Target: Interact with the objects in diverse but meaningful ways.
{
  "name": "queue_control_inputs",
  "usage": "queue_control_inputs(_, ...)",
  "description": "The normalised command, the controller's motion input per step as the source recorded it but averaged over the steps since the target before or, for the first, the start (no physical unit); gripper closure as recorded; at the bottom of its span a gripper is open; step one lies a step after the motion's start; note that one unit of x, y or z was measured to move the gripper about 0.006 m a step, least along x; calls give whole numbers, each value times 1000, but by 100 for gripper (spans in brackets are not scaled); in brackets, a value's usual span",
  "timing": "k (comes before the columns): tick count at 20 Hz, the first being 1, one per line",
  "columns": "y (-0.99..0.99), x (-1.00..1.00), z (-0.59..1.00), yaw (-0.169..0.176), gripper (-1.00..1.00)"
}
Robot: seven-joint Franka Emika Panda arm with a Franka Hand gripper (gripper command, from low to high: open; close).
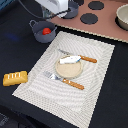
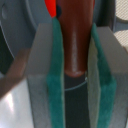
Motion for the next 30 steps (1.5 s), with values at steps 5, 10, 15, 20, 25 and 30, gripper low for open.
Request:
queue_control_inputs(5,-115,-255,0,-12,100)
queue_control_inputs(10,-205,-249,15,-15,100)
queue_control_inputs(15,-419,-164,0,-3,100)
queue_control_inputs(20,-495,-261,0,-3,100)
queue_control_inputs(25,-443,-332,-7,-5,100)
queue_control_inputs(30,-161,-505,-86,0,100)
